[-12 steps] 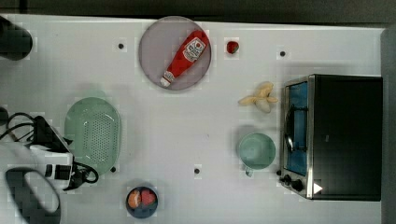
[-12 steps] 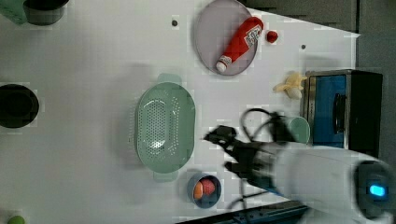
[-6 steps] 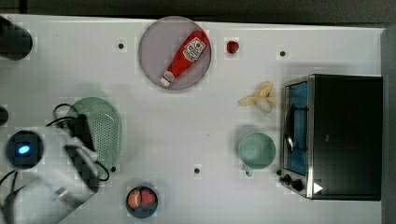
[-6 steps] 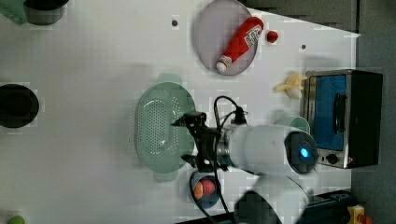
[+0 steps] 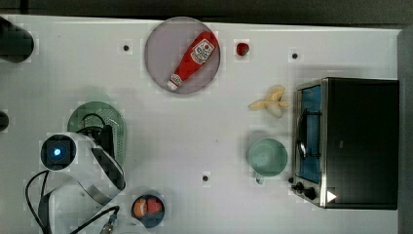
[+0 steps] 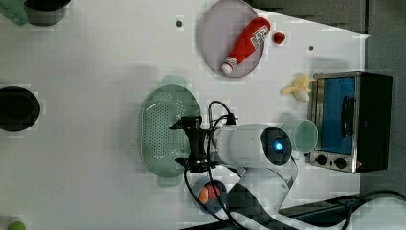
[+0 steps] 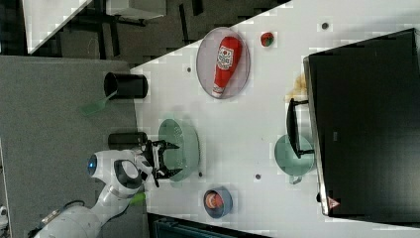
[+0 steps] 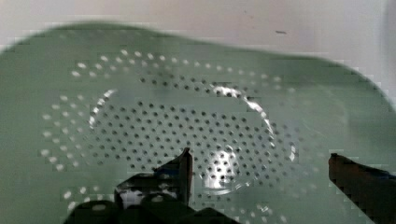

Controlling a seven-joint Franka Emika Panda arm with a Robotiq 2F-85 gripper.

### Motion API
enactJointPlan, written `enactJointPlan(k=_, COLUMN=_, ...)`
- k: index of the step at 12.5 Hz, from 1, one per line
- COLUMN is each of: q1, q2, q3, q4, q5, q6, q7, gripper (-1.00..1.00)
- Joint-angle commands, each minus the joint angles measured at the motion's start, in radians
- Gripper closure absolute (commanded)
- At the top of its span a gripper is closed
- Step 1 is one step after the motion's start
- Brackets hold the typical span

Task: Drag strainer left to right.

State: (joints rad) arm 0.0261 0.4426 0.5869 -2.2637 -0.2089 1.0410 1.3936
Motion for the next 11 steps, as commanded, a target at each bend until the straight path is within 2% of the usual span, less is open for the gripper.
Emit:
enactJointPlan(k=1, q1=0.041, q2=0.054, q3=-0.069, q4=0.007, q5=-0.026, q6=0.086, q7=0.077, gripper=-1.0)
enactJointPlan(k=6, q1=0.052, q2=0.069, q3=-0.127, q4=0.0, q5=-0.043, q6=0.101, q7=0.077, gripper=-1.0)
enactJointPlan(k=11, q1=0.013, q2=0.032, q3=-0.167, q4=-0.044, q5=-0.043, q6=0.103, q7=0.055, gripper=-1.0)
